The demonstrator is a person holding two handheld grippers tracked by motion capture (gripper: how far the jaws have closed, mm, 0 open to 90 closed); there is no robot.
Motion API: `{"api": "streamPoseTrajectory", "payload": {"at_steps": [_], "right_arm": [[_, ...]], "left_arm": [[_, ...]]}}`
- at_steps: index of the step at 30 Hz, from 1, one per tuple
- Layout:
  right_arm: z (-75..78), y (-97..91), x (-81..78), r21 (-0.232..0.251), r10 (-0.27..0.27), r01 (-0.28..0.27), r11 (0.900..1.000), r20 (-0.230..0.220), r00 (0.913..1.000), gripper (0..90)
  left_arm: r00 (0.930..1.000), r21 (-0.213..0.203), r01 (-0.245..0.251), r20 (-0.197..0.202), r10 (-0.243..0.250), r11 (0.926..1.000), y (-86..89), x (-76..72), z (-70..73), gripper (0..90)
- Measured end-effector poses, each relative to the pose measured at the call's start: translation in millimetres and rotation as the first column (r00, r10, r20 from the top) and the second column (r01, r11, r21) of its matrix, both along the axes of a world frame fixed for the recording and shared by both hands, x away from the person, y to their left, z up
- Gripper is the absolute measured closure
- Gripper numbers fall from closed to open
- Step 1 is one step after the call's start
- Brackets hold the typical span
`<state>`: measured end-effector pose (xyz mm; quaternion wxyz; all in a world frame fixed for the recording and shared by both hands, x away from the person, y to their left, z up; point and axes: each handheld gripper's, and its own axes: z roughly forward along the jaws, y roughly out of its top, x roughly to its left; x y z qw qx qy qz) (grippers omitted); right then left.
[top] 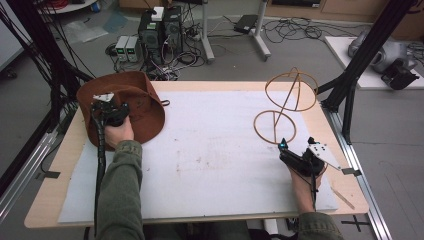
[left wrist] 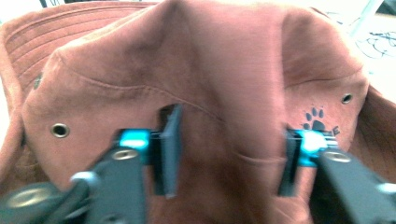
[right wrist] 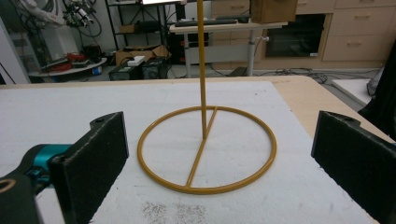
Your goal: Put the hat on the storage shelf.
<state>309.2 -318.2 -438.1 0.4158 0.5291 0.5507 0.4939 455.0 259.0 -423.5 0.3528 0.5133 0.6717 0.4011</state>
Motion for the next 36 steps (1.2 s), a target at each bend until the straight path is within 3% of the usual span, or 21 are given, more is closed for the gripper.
{"api": "streamPoseTrajectory", "payload": {"at_steps": [2,4,5,10,19,23,31,34,36], "right_arm": [[-0.2,0.4,0.5,0.002,0.001,-0.001,1.0,0.001,1.0,3.0],[-0.4,0.4,0.5,-0.003,0.002,-0.002,1.0,-0.001,1.0,3.0],[-0.4,0.4,0.5,-0.003,0.002,-0.002,1.0,-0.001,1.0,3.0],[-0.3,0.3,0.4,-0.002,-0.001,0.001,1.0,-0.002,1.0,3.0],[-0.2,0.3,0.4,0.007,-0.001,0.001,1.0,0.0,1.0,3.0],[-0.6,-0.1,1.0,-0.002,0.001,-0.001,1.0,-0.004,1.0,3.0],[-0.7,0.1,0.7,0.004,0.003,-0.003,1.0,-0.007,1.0,3.0],[-0.9,0.4,1.1,0.004,0.006,-0.006,1.0,-0.005,1.0,3.0],[-0.7,0.4,0.7,0.004,0.007,-0.007,1.0,-0.006,1.0,3.0]], "left_arm": [[1.0,-0.004,0.003,0.001,-0.003,1.0,-0.1,0.1,-0.1,66.9],[0.9999,-0.038,0.013,-0.004,-0.013,0.9992,2.3,0.1,-1.0,81.8],[0.9999,-0.038,0.013,-0.004,-0.013,0.9992,2.3,0.1,-1.0,84.6],[0.9998,-0.096,0.019,0.0,-0.019,0.9952,6.1,-1.5,1.3,87.2],[0.9987,-0.058,0.051,0.005,-0.051,0.997,5.5,-4.7,4.7,87.7],[0.9978,-0.026,0.053,0.041,-0.052,0.9983,3.1,-8.7,13.2,87.7],[0.9958,-0.008,0.061,0.068,-0.06,0.9981,7.3,-15.8,22.4,87.7],[0.9908,0.003,0.081,0.108,-0.081,0.9967,7.0,-19.6,28.9,87.7],[0.9833,0.042,0.109,0.142,-0.114,0.9931,4.8,-22.8,33.4,87.7]]}}
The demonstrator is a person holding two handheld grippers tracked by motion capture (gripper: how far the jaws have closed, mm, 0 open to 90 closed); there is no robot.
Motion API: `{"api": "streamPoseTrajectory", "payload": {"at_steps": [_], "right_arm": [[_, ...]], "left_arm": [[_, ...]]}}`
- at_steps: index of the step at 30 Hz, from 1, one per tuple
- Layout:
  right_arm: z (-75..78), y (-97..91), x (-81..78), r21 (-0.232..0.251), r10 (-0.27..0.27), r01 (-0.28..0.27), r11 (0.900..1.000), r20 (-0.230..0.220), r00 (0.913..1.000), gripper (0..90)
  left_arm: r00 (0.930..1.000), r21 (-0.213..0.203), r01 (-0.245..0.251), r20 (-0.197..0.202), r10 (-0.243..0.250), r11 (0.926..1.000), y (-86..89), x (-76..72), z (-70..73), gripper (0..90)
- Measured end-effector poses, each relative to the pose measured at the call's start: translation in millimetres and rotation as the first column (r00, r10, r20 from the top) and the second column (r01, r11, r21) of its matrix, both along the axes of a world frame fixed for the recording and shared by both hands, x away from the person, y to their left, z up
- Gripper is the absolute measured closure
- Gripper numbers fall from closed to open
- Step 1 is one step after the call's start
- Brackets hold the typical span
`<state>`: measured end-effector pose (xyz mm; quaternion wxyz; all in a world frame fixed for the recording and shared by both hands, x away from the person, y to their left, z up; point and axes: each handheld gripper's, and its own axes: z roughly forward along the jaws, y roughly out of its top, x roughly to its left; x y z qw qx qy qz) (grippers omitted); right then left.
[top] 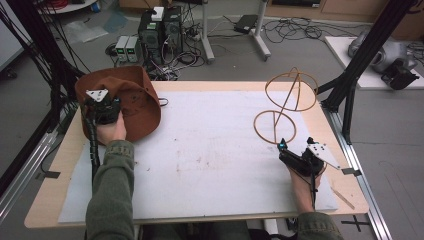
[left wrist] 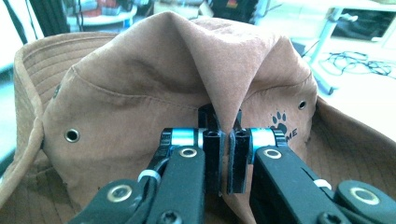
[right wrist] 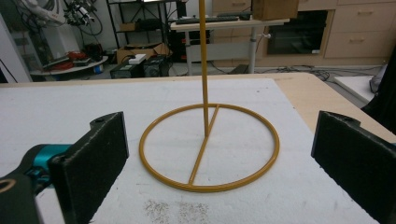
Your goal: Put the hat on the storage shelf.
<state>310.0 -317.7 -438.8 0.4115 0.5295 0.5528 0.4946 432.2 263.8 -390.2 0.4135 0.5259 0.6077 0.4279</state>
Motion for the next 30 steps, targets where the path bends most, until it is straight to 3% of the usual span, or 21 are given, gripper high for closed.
{"api": "streamPoseTrajectory", "payload": {"at_steps": [3,10,12,13,14,15,18,21,23,24,27,28,30], "right_arm": [[0.1,0.1,-0.2,0.0,0.0,0.0,1.0,-0.001,1.0,3.0],[0.5,0.0,-0.7,0.006,0.0,0.0,1.0,0.001,1.0,3.0],[0.4,-0.4,-0.8,0.007,0.0,0.0,1.0,0.003,1.0,3.0],[0.5,-0.5,-0.7,0.007,0.0,0.0,1.0,0.003,1.0,3.0],[0.4,-0.4,-0.6,0.008,0.001,-0.001,1.0,0.004,1.0,3.0],[0.4,-0.4,-0.6,0.008,0.001,-0.001,1.0,0.004,1.0,3.0],[0.2,0.1,-0.7,0.002,0.008,-0.008,1.0,0.001,1.0,3.0],[0.1,0.9,-0.8,0.001,0.012,-0.012,0.9999,0.001,0.9999,3.0],[0.1,0.9,-0.8,0.001,0.011,-0.011,0.9999,0.001,0.9999,3.0],[0.1,0.8,-0.8,0.001,0.009,-0.009,1.0,-0.001,1.0,3.0],[0.2,0.8,-0.9,0.004,0.008,-0.008,1.0,-0.002,1.0,3.1],[0.2,0.9,-0.9,0.001,0.009,-0.009,1.0,-0.001,1.0,3.1],[0.2,0.9,-0.9,-0.003,0.011,-0.011,0.9999,0.001,0.9999,3.1]], "left_arm": [[0.9988,0.053,0.023,0.042,-0.025,0.9983,-5.7,-5.1,7.6,87.7],[0.9905,0.053,0.055,0.123,-0.061,0.9971,-10.2,-16.9,22.1,87.6],[0.9805,0.036,0.087,0.174,-0.092,0.9955,-10.9,-21.9,28.2,87.6],[0.9805,0.036,0.087,0.174,-0.092,0.9955,-10.9,-21.9,28.2,87.5],[0.9749,0.056,0.095,0.197,-0.104,0.9939,-13.0,-25.8,32.5,87.6],[0.9749,0.056,0.095,0.197,-0.104,0.9939,-13.0,-25.8,32.5,87.6],[0.9639,0.059,0.109,0.238,-0.12,0.9923,-15.7,-32.2,39.2,87.5],[0.9578,0.056,0.116,0.258,-0.126,0.9917,-16.1,-35.1,42.0,87.5],[0.9502,0.055,0.122,0.282,-0.133,0.991,-16.3,-38.0,45.2,87.5],[0.943,0.044,0.13,0.303,-0.137,0.9905,-15.7,-41.0,48.4,87.6],[0.9372,0.044,0.134,0.319,-0.141,0.99,-15.1,-43.8,52.1,87.5],[0.9295,0.045,0.136,0.34,-0.144,0.9896,-15.1,-46.3,56.6,87.5],[0.9253,0.047,0.139,0.35,-0.146,0.9892,-15.2,-47.9,59.2,87.5]]}}
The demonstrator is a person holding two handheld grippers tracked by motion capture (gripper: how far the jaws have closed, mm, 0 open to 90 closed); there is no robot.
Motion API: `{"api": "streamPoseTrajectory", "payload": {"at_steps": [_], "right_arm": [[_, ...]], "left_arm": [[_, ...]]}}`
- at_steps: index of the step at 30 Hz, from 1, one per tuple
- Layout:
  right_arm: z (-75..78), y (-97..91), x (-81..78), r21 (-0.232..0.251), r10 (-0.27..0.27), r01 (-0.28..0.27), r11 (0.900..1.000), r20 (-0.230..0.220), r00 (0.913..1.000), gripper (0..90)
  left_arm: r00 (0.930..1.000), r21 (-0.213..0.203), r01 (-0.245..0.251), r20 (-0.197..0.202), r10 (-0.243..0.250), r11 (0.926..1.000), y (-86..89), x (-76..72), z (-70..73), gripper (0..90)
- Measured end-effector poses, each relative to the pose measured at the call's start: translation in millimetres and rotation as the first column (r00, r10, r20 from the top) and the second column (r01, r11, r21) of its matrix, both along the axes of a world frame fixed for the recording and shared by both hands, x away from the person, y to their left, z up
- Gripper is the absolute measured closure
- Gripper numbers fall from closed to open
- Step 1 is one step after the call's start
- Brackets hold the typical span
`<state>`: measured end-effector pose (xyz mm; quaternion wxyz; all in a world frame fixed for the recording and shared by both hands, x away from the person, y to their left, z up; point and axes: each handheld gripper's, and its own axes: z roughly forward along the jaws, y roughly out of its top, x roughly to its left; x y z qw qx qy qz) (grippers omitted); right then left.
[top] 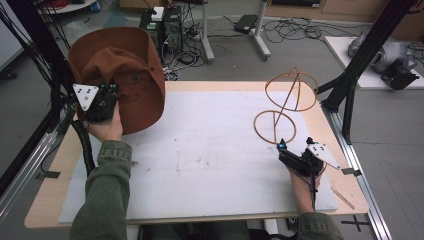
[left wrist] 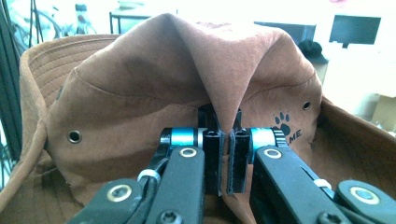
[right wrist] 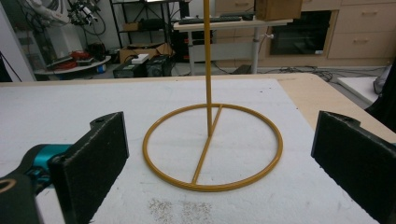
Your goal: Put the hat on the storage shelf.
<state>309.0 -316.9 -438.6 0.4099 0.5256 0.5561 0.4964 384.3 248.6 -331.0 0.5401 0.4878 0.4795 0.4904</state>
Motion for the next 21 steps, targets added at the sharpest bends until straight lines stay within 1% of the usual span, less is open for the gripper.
{"api": "streamPoseTrajectory", "payload": {"at_steps": [2,3,5,6,7,8,9,10,11,13,16,21], "right_arm": [[0.1,0.1,-0.1,-0.001,-0.001,0.001,1.0,-0.001,1.0,3.1],[0.0,0.1,0.0,-0.002,-0.002,0.002,1.0,0.0,1.0,3.1],[0.0,0.2,0.1,0.001,-0.001,0.001,1.0,0.0,1.0,3.1],[0.0,0.5,-0.3,0.003,-0.001,0.001,1.0,-0.004,1.0,3.1],[0.1,0.5,-0.3,0.001,-0.001,0.001,1.0,-0.004,1.0,3.1],[0.0,0.6,-0.3,0.001,0.0,0.0,1.0,-0.004,1.0,3.1],[0.0,0.6,-0.3,0.001,0.0,0.0,1.0,-0.004,1.0,3.1],[-0.1,0.7,0.0,-0.004,0.002,-0.002,1.0,0.0,1.0,3.1],[-0.1,0.7,0.0,-0.004,0.002,-0.002,1.0,0.0,1.0,3.1],[0.0,0.8,-0.2,-0.005,0.005,-0.005,1.0,0.004,1.0,3.1],[0.4,1.2,-0.9,0.001,0.005,-0.005,1.0,0.002,1.0,3.1],[0.8,0.6,-1.7,0.005,0.004,-0.004,1.0,0.001,1.0,3.1]], "left_arm": [[0.9996,0.003,0.013,0.026,-0.013,0.9999,-0.5,-2.8,5.9,87.5],[0.998,0.013,0.035,0.052,-0.035,0.9993,-1.8,-5.3,12.4,87.5],[0.996,0.03,0.05,0.072,-0.052,0.9983,-4.4,-7.7,19.0,87.5],[0.996,0.03,0.05,0.072,-0.052,0.9983,-4.4,-7.7,19.0,87.5],[0.9933,0.038,0.067,0.091,-0.071,0.997,-7.2,-10.5,26.1,87.5],[0.9933,0.038,0.067,0.091,-0.071,0.997,-7.2,-10.5,26.1,87.5],[0.9919,0.038,0.073,0.101,-0.077,0.9966,-8.9,-11.6,29.7,87.5],[0.9884,0.037,0.093,0.117,-0.097,0.995,-11.9,-13.1,36.9,87.5],[0.9884,0.037,0.093,0.117,-0.097,0.995,-11.9,-13.1,36.9,87.5],[0.9861,0.044,0.103,0.127,-0.107,0.9937,-15.5,-14.5,43.6,87.5],[0.9807,0.052,0.127,0.143,-0.133,0.9905,-21.2,-15.8,52.8,87.5],[0.9725,0.057,0.166,0.156,-0.173,0.9844,-32.2,-15.7,63.6,87.5]]}}
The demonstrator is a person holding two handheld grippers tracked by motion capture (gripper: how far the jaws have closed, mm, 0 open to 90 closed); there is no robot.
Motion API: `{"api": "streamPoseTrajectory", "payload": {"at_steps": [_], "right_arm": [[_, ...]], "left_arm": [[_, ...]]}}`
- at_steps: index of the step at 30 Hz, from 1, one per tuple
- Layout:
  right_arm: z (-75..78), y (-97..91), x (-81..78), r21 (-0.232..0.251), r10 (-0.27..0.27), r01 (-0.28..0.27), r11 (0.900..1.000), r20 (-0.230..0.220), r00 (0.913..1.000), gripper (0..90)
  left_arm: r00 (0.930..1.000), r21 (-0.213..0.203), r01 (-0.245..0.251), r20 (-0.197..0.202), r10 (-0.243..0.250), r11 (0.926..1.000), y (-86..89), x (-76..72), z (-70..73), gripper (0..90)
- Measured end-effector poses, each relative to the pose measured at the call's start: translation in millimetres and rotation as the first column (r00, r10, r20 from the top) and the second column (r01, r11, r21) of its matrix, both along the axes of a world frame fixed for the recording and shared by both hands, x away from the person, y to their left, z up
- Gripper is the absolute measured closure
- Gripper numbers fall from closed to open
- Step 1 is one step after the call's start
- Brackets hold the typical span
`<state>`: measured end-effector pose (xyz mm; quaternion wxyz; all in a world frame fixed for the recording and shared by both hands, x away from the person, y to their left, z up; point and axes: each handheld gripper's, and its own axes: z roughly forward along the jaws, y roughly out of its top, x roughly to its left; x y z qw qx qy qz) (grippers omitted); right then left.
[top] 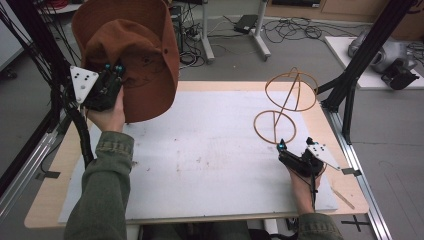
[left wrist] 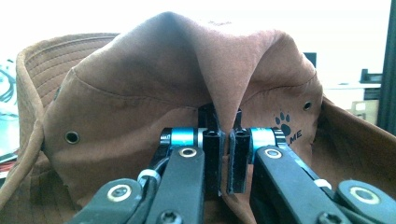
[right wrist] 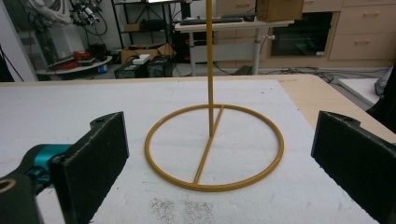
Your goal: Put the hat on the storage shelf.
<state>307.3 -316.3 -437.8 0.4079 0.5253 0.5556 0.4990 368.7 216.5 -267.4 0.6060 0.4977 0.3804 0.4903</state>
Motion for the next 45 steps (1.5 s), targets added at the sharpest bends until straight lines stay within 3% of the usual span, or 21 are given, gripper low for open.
{"api": "streamPoseTrajectory", "payload": {"at_steps": [7,12,20,29,36,39,43,45], "right_arm": [[-0.2,0.0,0.4,-0.004,0.005,-0.005,1.0,0.006,1.0,3.1],[-0.2,0.2,0.6,-0.005,0.007,-0.007,1.0,0.003,1.0,3.1],[-0.5,0.5,1.3,-0.014,0.011,-0.011,0.9998,0.002,0.9999,3.1],[-0.2,-0.2,0.5,-0.009,0.016,-0.016,0.9998,0.003,0.9999,3.1],[-0.2,0.6,0.3,-0.007,0.023,-0.023,0.9997,0.002,0.9997,3.1],[0.0,1.0,-0.4,-0.001,0.023,-0.023,0.9997,0.002,0.9997,3.1],[0.1,0.8,-0.6,-0.002,0.026,-0.026,0.9997,0.001,0.9997,3.2],[-0.2,1.2,-0.9,-0.007,0.029,-0.029,0.9996,0.002,0.9996,3.1]], "left_arm": [[0.9985,-0.006,0.054,0.006,-0.054,0.9985,-16.3,5.0,6.6,87.4],[0.9961,0.017,0.089,-0.004,-0.089,0.9959,-33.5,11.9,8.8,87.4],[0.9844,0.031,0.175,-0.022,-0.174,0.9841,-68.1,24.4,3.7,87.4],[0.9644,0.039,0.262,-0.044,-0.261,0.9642,-106.7,36.3,1.1,87.4],[0.9358,0.003,0.348,-0.06,-0.347,0.9375,-137.4,45.5,-4.9,87.4],[0.9271,0.007,0.371,-0.062,-0.369,0.9288,-148.8,47.8,-6.2,87.4],[0.9234,0.005,0.38,-0.058,-0.379,0.9248,-161.6,50.6,-6.2,87.4],[0.9178,0.002,0.394,-0.056,-0.393,0.9192,-169.9,53.6,-3.7,87.4]]}}
